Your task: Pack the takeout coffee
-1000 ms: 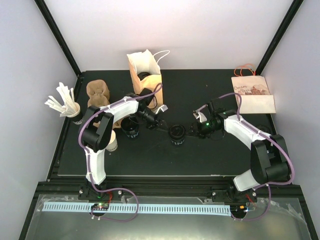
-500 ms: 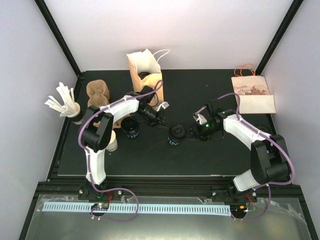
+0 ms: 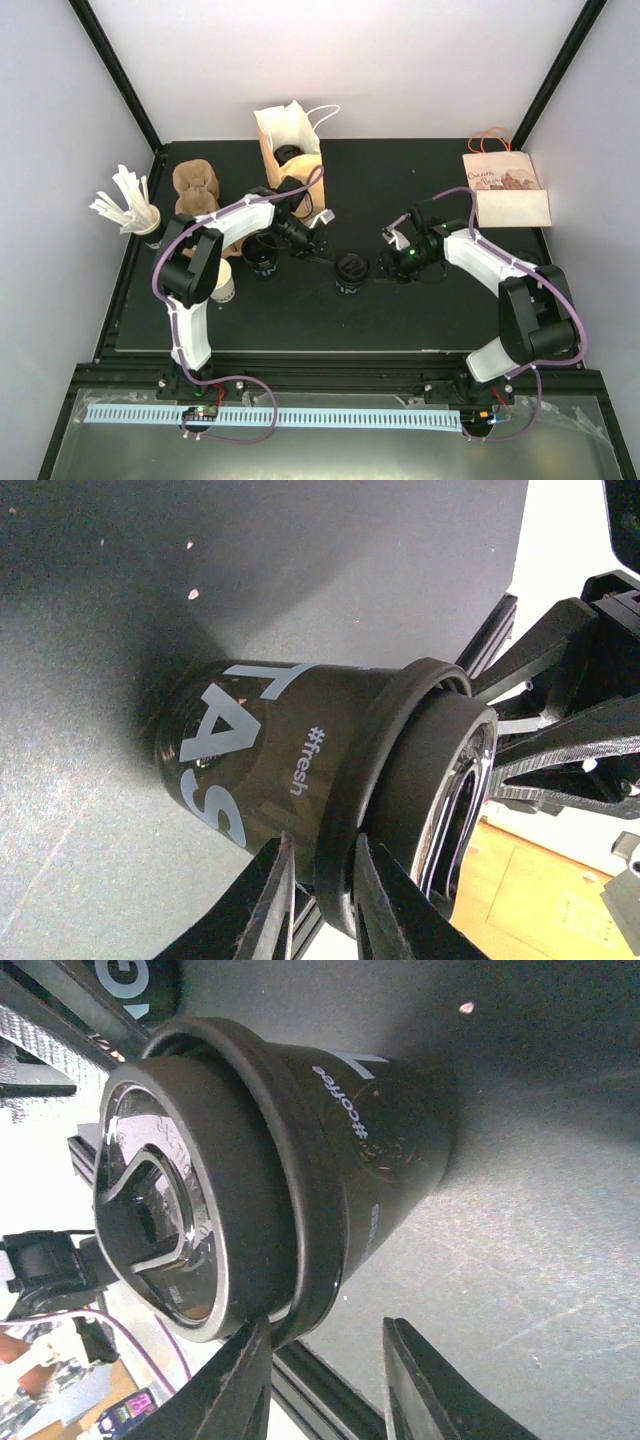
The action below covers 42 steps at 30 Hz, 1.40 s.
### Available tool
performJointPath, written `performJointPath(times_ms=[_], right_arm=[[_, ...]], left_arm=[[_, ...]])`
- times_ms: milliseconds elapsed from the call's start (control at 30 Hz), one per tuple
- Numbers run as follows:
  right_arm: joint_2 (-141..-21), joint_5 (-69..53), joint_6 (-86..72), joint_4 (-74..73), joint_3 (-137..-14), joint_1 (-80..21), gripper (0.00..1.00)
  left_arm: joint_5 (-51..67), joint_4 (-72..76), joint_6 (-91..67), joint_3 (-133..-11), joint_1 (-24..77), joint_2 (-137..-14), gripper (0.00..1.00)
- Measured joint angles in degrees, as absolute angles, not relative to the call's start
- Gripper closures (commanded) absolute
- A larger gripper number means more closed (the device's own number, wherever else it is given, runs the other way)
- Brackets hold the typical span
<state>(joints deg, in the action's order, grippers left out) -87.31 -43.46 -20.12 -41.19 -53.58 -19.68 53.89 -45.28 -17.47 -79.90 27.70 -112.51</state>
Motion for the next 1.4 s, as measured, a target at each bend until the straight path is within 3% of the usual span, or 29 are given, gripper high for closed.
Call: performJointPath(times_ms=[600,900,1233,1400], right_arm=[[-89.2,-51.4,-24.7,-32.9,-49.0,-22.3,0.83],[-89.6,-53.5,-27.0,-29.7,-47.4,-22.5,0.76],[-86.4,-47.3,-26.9,-32.1,-48.5,-23.0,0.73],[-85.9,-45.3,-26.4,-34.2,-50.4,-23.1,0.7]], left_arm=[[52.2,-48.6,-11.9,-79.0,27.2,-111.3,0.82],[51.2,-49.9,-11.0,-80.5,27.2,-111.5,0.82],[50.7,-51.2,-11.1,-83.4,27.4,-112.6,0.8],[50.0,-51.7,-11.2,-85.3,27.4,-112.6,0.73]])
